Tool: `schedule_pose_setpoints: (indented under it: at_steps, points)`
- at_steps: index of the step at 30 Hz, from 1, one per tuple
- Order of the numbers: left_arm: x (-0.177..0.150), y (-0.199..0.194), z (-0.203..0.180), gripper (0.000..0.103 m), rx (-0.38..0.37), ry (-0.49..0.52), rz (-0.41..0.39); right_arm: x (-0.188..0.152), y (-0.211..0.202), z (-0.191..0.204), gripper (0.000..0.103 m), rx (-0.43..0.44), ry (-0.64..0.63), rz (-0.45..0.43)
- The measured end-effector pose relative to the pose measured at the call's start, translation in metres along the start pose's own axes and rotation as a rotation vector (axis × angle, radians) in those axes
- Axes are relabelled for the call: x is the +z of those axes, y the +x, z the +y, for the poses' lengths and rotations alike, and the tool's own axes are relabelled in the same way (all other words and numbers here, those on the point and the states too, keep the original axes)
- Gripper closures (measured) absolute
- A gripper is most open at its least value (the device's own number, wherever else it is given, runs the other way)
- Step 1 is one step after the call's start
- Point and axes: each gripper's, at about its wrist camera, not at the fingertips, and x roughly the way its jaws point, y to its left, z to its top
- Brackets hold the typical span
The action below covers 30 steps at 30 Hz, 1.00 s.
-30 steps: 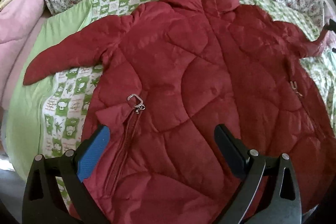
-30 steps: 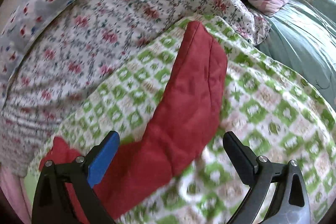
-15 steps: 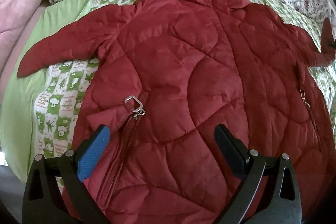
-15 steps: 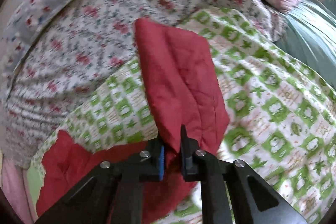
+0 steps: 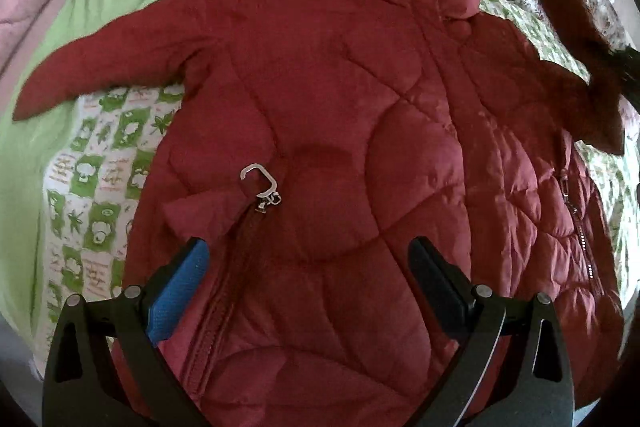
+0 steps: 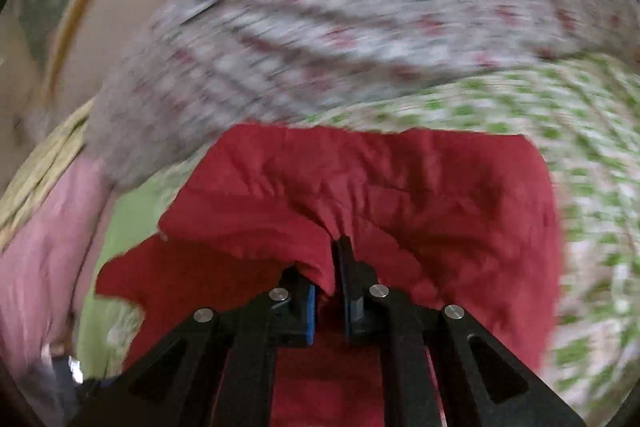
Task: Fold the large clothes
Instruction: 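Fold the held sleeve across the jacket body with the right tool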
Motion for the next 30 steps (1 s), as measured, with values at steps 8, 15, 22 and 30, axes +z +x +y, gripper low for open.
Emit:
schedule_pose_setpoints:
  at_steps: [8,15,22,30]
  points:
    - [0.015,-0.006,0.023,0.003,-0.124,-0.053,-0.011,-0.049,0.073,0.099,0.094,0.079,-0.179,0.148]
    - [0.064,-0.010,0.037,0.003,-0.286,-0.107,-0.019,-0.092,0.106,0.141,0.089,0.101,-0.328,0.236]
    - [0.128,0.043,0.036,0.003,-0.406,-0.152,0.072,-0.103,0.106,0.146,0.087,0.109,-0.365,0.242]
    - [0.146,0.072,0.012,0.077,-0.412,-0.079,0.089,-0.105,0.097,0.140,0.072,0.089,-0.380,0.265]
